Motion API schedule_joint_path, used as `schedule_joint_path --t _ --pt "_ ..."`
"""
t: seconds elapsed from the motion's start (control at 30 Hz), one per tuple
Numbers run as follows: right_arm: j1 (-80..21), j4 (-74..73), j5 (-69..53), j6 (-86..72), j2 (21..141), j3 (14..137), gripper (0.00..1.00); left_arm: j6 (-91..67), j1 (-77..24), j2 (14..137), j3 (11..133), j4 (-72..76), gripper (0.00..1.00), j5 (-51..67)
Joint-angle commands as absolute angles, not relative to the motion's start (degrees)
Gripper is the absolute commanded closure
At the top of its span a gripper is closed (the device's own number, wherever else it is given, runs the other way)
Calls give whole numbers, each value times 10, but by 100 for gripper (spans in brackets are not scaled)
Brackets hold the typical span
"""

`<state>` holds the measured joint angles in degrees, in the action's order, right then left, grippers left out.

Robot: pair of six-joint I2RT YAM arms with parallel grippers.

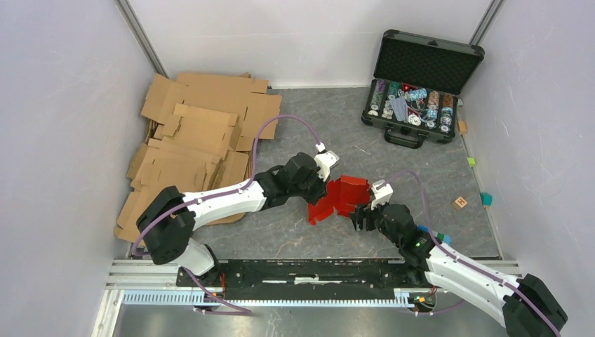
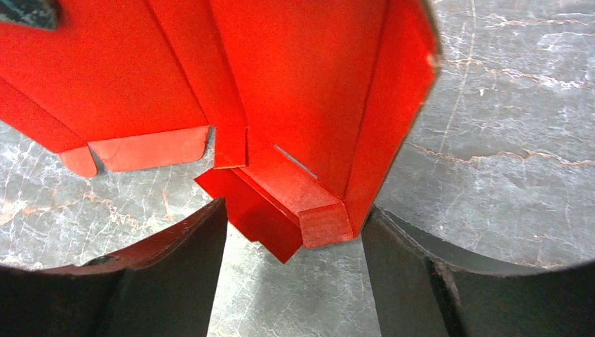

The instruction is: Fold the paper box

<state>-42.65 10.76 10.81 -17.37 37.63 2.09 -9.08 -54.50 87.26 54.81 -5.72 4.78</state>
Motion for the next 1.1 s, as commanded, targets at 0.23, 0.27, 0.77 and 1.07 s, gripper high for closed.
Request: schedule_joint_path --t 0.23,0.27,0.77,1.07 --pt "-439 115 69 -156 421 40 26 -93 -550 866 563 -81 92 45" --pt "-443 109 81 -159 421 42 24 -93 -549 865 563 -82 92 45" --pt "-512 110 179 -153 444 64 25 -98 -550 854 559 -85 92 3" --pt "-519 208 178 -130 570 121 26 -91 -549 828 546 -95 93 -126"
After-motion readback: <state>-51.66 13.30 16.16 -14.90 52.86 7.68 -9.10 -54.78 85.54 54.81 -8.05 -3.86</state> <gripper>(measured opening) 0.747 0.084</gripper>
